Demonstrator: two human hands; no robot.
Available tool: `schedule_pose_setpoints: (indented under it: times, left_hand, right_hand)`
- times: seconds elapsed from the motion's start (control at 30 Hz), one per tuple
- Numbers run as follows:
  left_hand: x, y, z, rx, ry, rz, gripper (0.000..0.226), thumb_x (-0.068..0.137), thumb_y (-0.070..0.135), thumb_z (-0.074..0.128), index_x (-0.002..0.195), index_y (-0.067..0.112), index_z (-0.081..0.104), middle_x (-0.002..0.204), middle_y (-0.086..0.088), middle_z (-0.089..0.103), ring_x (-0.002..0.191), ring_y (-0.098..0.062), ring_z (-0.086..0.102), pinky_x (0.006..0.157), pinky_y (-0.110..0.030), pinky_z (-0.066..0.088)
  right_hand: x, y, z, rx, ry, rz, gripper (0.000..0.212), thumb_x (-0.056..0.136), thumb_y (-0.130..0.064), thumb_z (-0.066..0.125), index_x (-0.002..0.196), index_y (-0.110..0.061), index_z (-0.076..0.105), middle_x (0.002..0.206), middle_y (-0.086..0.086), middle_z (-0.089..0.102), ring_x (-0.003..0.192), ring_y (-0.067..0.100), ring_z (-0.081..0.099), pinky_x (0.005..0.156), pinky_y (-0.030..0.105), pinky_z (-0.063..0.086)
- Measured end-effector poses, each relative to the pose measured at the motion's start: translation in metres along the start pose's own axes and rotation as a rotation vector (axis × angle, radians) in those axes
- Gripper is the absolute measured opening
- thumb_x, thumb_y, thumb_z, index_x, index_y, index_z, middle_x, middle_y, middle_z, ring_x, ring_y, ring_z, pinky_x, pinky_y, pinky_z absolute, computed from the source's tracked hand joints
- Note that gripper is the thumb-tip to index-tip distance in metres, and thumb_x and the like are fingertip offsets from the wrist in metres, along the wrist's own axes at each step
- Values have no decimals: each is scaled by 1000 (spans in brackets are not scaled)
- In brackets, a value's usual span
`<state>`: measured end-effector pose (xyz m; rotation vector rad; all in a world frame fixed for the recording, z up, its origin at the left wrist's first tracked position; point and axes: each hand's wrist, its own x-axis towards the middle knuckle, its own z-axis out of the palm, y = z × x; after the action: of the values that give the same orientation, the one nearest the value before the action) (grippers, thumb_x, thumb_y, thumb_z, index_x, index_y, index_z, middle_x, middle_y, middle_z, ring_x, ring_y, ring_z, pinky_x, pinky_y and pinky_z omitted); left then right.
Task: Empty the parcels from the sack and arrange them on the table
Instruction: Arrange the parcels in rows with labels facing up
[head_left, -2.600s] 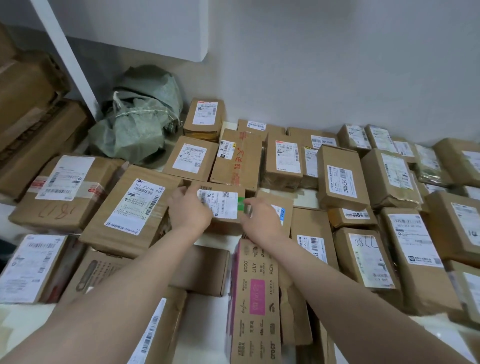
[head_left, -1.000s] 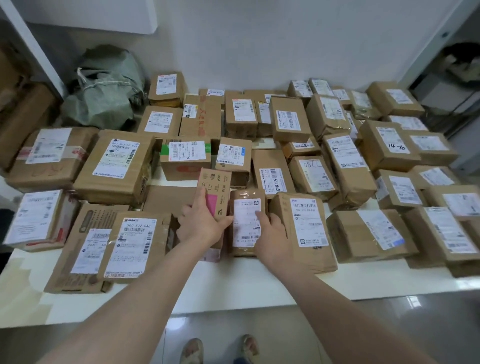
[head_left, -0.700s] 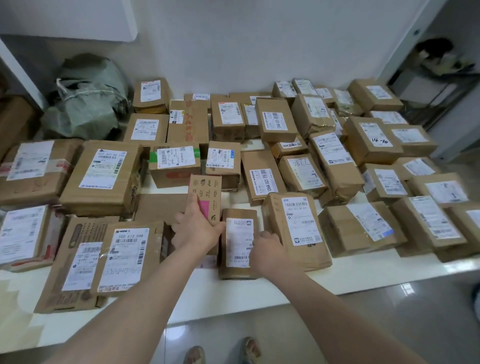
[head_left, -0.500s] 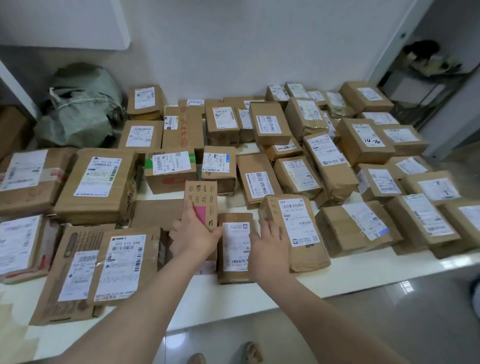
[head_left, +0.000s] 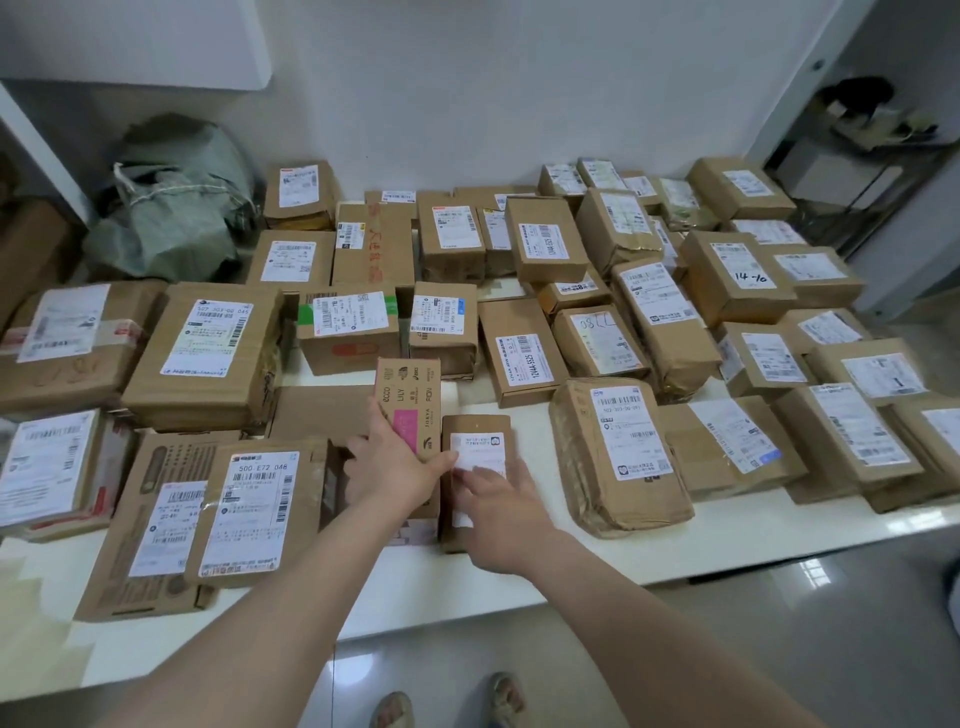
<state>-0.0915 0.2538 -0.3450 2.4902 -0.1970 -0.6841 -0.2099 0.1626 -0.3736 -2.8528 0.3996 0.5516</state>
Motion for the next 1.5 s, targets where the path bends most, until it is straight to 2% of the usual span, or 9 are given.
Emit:
schedule_pose_setpoints:
  times: [0.2,0.37,0.53,0.6,0.7,0.93,1.07,1.2,1.5]
  left_hand:
    - [-4,-3,-1,2,-13,16,122,71,56,77,153,27,-9,145,-15,28,124,-37,44,92,-48,45]
    - [-11,-4,-3,-1,-18,5,116,75,60,71,153,26,-7,146,-15,27,125,-37,43,92,-47,45]
    - [-4,-9,-8,-271,107,-45,64,95,65,21,107,22,67,107,-6,70,101,-31,63,92,-43,48]
    - [-5,-10,-12,-465,3,-41,73,98,61,14,75,26,73,83,1,75,92,-25,68,92,-41,49]
    - [-10,-8,-11,-498,-137,-1,73,102,54,13,82,23,75,83,4,76,99,-16,64,99,-34,40]
    - [-3,-23,-6,-397,14,-178,65,100,55,16,127,10,53,120,-13,60,112,-33,53,97,-41,42]
    - [-2,-20,-23,-978,-211,-414,63,98,64,19,100,20,64,90,-10,66,87,-28,63,83,-45,52]
    - [3,-16,-28,-928,-238,-224,24,93,43,60,108,25,57,110,-4,67,88,-21,65,72,-34,51]
    - [3,-14,-23,-696,-195,-83,53,88,29,70,136,25,49,115,4,64,97,-14,64,77,-33,53]
  right_hand:
    - [-7,11,-10,-155,-142,334,53,93,-36,42,144,-21,37,149,4,35,140,30,30,114,62,-10]
    - [-6,20,-15,-7,49,306,41,95,-28,44,133,-13,49,133,7,51,127,28,41,110,40,30]
    - [6,-5,-37,795,270,354,57,96,-52,42,145,-23,35,131,0,57,122,22,54,100,38,43]
    - [12,-9,-40,914,259,426,80,85,-70,44,148,-26,24,137,3,51,124,26,51,103,44,43]
    - [15,-6,-34,883,173,510,105,66,-75,58,149,-28,14,143,8,39,130,30,44,106,50,40]
    - [10,9,-29,1532,180,611,50,90,-38,61,131,-25,36,112,-1,66,95,22,68,67,36,56]
    - [10,18,-26,1799,101,575,29,97,-33,51,123,-19,54,106,7,73,104,28,67,97,51,49]
    - [15,16,-26,1617,74,544,25,100,-26,43,121,-26,57,112,2,71,107,24,66,97,50,51]
    - [30,-11,-34,1175,38,587,78,86,-75,18,127,-23,61,119,5,66,108,25,60,94,36,47]
